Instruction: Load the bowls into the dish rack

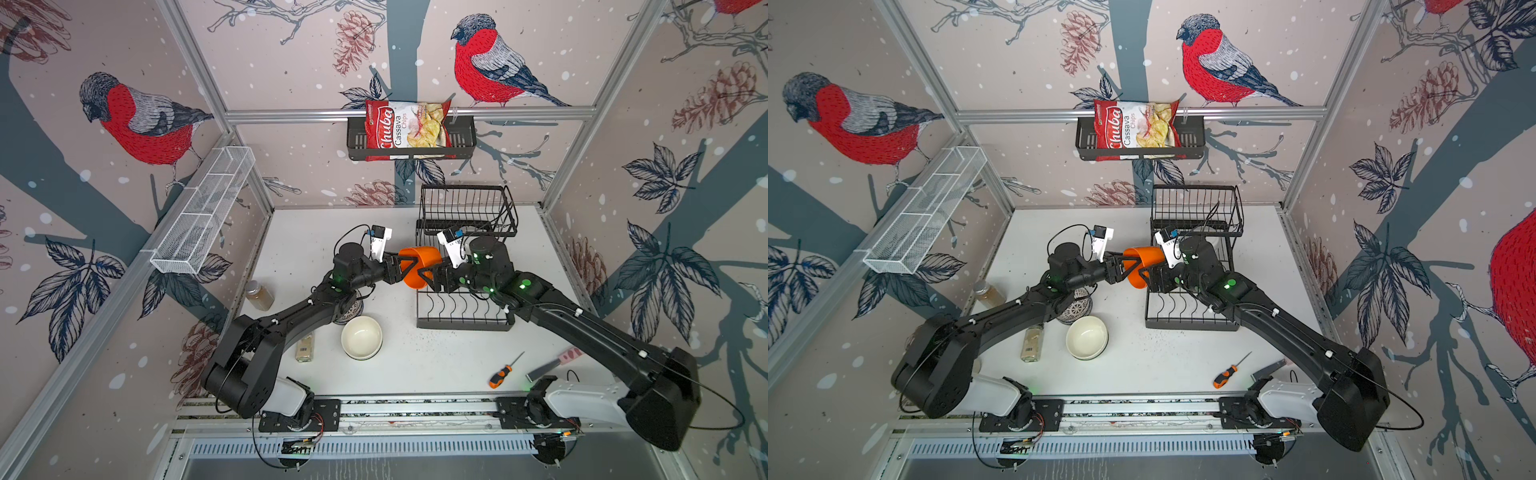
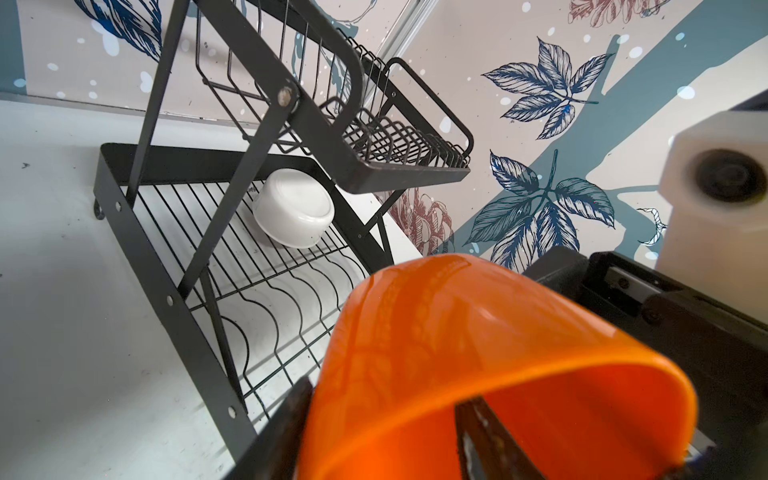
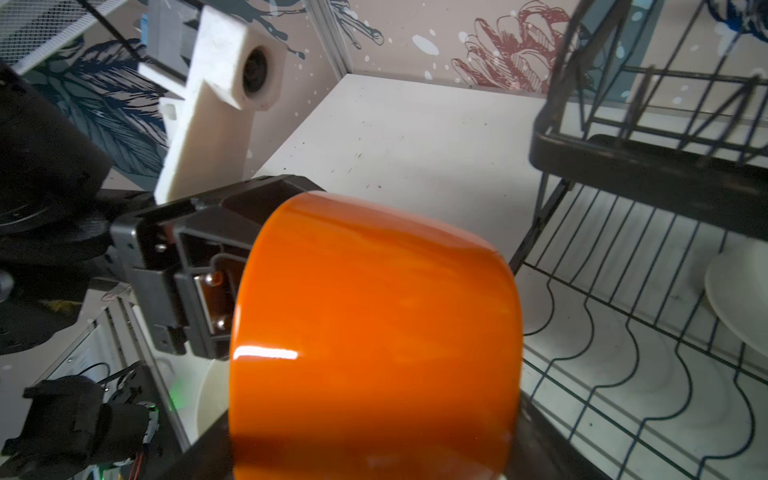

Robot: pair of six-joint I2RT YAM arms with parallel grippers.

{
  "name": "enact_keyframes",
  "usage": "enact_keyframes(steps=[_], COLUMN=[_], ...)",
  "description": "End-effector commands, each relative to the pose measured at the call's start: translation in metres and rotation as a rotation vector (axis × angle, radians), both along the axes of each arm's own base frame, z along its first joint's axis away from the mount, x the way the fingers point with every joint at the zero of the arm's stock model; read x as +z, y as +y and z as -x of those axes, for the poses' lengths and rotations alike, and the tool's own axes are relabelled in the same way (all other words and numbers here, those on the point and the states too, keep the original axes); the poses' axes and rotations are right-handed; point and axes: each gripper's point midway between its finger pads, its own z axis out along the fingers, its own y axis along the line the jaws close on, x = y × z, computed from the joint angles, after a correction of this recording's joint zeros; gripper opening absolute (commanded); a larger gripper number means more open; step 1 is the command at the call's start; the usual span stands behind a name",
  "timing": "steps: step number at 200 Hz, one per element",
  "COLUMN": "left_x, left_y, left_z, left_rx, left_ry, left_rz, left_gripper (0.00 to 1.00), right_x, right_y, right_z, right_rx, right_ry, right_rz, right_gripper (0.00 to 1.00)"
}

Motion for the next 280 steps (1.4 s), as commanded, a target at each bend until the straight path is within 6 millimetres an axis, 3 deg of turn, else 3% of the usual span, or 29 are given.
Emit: enact_keyframes(steps=[1, 74, 85, 150, 280], left_x=[0.017, 0.009, 0.008, 0.007, -0.003], left_y=[-0.003, 0.007, 0.01, 0.026, 0.075], left_z=[0.002, -0.002, -0.002, 0.001, 0.012], left_rx=[-0.028, 0.036, 0.053, 0.118, 0.31], left_ry=[-0.068, -0.06, -0.061, -0.076, -0.073], left_rz=[0.039, -0.023, -0.04, -0.078, -0.161], left_gripper=[0.58, 0.66, 0.67, 0.69, 0.74], right_x=[0.0, -0.024, -0.038, -0.054, -0.069], right_y=[-0.012, -0.046, -0.048, -0.064, -0.051], right_z=[-0.017, -0.037, -0.042, -0.051, -0.065], right_rx=[-0.105, -0.285, -0.306, -0.385, -0.447], right_ry=[-0.048, -0.092, -0.077, -0.121, -0.363], right_rz=[0.032, 0.179, 0.223, 0.319, 0.677], right_gripper=[0.69, 0.68, 0.67, 0.66, 0.68])
